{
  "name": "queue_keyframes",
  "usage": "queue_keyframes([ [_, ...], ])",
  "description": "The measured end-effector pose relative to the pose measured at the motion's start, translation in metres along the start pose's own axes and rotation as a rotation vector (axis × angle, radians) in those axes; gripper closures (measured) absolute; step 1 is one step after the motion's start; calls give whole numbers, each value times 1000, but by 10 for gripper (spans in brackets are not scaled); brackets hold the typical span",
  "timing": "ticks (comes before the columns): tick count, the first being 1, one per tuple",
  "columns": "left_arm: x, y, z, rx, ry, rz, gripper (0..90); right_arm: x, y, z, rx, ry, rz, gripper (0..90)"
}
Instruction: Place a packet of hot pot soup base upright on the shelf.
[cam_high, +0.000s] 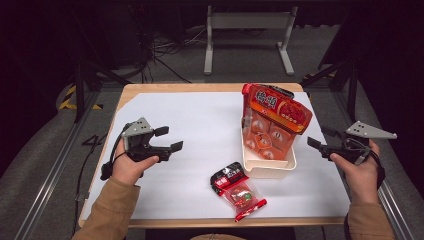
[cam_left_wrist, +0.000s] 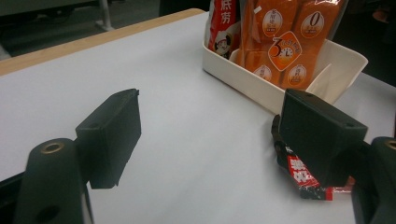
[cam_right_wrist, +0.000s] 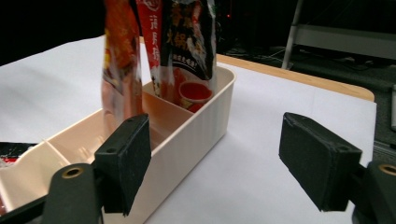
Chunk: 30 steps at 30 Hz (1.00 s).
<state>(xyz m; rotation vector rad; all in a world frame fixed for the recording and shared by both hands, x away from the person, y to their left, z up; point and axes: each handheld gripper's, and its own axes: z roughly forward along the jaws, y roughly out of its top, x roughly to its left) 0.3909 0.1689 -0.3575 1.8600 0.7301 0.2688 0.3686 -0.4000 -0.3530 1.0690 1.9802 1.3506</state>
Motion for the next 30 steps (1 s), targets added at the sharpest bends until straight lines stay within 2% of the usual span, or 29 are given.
queue_keyframes([
  [8,-8,-6,10,-11,-39,-18,192,-9,-9,6,4,-8,13,258],
  [16,-17,-14,27,9,-81,-30,168,-9,-10,14,20,-7,11,258],
  [21,-26,-19,38,-13,-141,-26,144,-10,-10,16,23,-3,1,258],
  [24,-31,-21,45,-7,-144,-16,141,-9,-11,18,22,5,8,256],
  [28,-36,-23,53,25,-153,-3,141,-9,-11,18,26,6,10,253],
  [30,-39,-25,58,38,-171,-9,143,-9,-12,18,23,5,9,252],
])
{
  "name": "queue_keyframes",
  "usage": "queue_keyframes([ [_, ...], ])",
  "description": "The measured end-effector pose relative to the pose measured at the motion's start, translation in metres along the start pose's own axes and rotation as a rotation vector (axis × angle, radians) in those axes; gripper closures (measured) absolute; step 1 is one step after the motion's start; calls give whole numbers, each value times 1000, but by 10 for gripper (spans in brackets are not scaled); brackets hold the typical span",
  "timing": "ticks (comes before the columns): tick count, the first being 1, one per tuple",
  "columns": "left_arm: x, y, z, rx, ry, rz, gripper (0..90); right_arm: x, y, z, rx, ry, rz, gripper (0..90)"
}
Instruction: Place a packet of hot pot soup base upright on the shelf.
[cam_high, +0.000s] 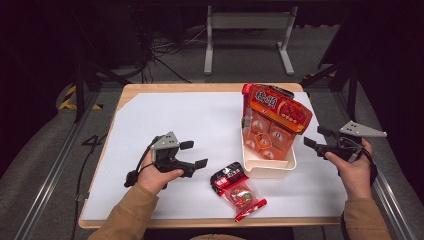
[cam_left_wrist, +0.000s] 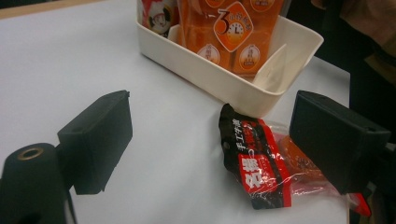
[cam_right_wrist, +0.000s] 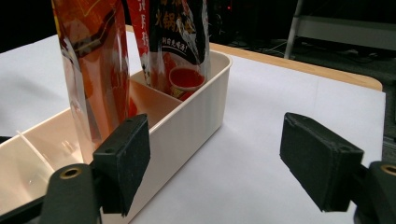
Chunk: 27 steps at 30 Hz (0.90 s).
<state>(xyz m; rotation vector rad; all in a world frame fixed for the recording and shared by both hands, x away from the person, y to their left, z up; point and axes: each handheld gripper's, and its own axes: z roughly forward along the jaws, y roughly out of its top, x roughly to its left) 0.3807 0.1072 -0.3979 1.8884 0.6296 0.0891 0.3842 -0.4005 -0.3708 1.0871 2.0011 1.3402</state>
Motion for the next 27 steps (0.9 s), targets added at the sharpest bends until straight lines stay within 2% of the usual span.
queue_keyframes([
  [1,0,0,0,0,0,0,144,0,0,0,-1,-1,-2,252],
  [2,-1,-1,3,1,-18,-12,144,0,0,0,-1,-1,-2,252],
  [4,-3,-3,8,10,-32,-4,146,-1,0,0,-5,-2,-1,252],
  [16,-10,-14,35,87,-65,-6,150,0,-3,4,2,-1,1,251],
  [23,-12,-19,46,151,-95,-3,161,0,-3,4,4,3,6,249],
  [27,-13,-22,51,189,-98,3,170,1,-4,5,7,11,12,249],
])
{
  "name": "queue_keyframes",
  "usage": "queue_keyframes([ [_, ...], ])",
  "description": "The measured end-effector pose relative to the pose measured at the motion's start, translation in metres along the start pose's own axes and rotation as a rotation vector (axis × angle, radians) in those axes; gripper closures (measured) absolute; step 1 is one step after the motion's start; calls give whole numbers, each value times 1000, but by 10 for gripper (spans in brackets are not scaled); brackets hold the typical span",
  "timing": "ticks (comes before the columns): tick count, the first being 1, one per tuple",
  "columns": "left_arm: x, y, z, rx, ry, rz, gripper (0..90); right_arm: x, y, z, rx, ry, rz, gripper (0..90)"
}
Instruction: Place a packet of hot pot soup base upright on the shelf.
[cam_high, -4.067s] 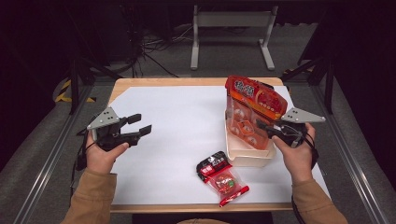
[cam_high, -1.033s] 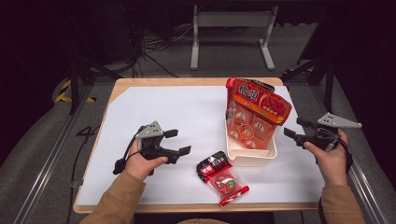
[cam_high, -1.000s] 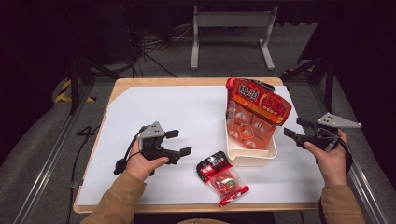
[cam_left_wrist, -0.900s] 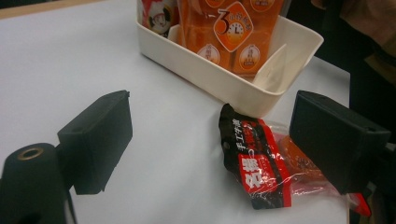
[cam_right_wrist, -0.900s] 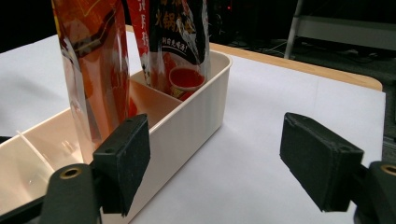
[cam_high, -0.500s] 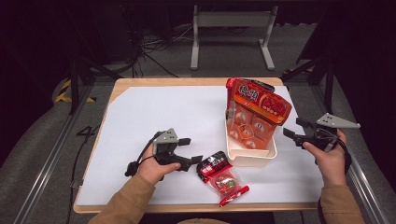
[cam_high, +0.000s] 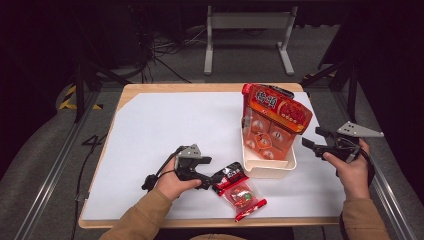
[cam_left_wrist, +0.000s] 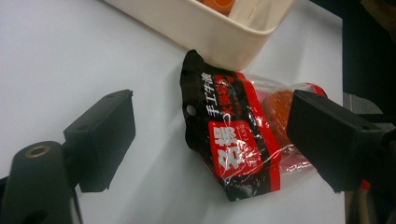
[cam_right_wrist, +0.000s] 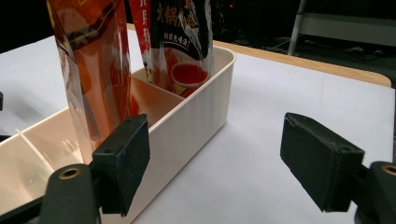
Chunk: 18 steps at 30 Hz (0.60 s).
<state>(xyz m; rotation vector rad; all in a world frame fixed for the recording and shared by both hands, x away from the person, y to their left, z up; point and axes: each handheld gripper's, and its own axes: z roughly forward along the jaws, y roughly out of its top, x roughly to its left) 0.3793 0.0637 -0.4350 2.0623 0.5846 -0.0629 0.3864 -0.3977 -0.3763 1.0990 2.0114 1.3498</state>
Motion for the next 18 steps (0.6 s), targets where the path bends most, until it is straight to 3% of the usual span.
queue_keyframes([
  [11,-2,-5,10,96,-27,-3,241,1,0,1,0,10,0,244],
  [18,-1,-7,13,125,-48,-8,288,1,0,2,2,12,-2,244],
])
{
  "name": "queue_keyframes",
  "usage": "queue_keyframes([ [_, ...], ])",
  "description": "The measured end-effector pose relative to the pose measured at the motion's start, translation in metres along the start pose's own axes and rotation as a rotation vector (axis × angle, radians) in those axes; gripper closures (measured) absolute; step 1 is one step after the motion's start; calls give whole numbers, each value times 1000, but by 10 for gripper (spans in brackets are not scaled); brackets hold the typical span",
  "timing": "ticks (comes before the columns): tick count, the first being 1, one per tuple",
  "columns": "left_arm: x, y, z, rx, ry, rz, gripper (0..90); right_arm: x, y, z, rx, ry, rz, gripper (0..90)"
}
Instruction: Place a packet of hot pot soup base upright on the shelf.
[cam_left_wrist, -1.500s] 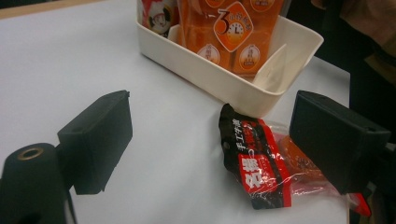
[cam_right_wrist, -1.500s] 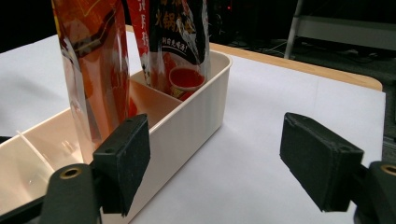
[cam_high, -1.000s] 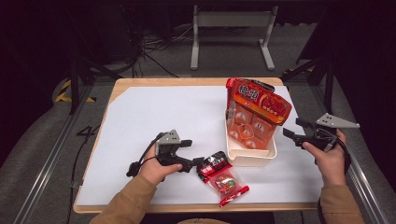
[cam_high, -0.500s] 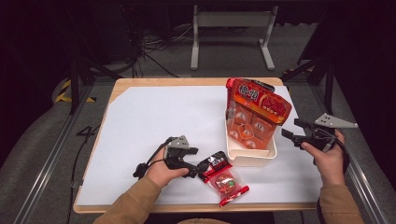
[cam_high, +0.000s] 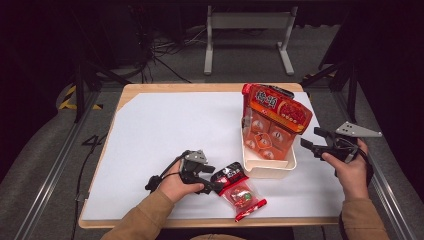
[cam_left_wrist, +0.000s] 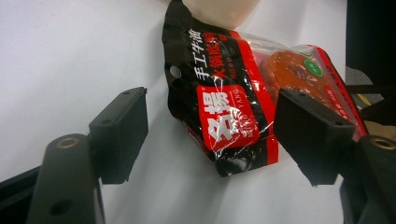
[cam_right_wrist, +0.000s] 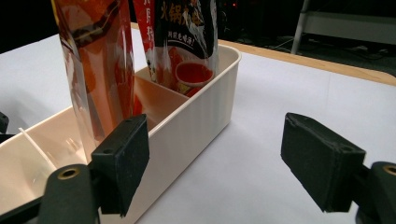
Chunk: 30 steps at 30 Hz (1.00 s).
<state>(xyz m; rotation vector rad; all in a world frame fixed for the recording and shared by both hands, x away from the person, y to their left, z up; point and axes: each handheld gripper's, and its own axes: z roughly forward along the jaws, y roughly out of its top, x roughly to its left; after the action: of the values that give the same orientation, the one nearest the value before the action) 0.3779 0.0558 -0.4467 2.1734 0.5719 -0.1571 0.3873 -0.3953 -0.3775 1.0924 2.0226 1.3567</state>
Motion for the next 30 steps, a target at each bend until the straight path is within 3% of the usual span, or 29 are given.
queue_keyframes([
  [7,0,-1,3,36,-35,-7,343,1,0,2,4,1,-2,244],
  [14,0,-1,4,56,-43,-1,377,1,-2,4,16,2,-14,243],
  [19,0,-1,4,65,-48,1,493,2,-2,5,22,3,-15,246],
  [22,-1,-1,4,70,-38,5,516,2,-2,5,22,3,-16,251],
  [24,-1,-1,4,74,-58,0,584,2,-2,5,26,0,-23,257],
  [30,0,1,3,60,-42,-8,785,2,-2,5,28,0,-31,265],
])
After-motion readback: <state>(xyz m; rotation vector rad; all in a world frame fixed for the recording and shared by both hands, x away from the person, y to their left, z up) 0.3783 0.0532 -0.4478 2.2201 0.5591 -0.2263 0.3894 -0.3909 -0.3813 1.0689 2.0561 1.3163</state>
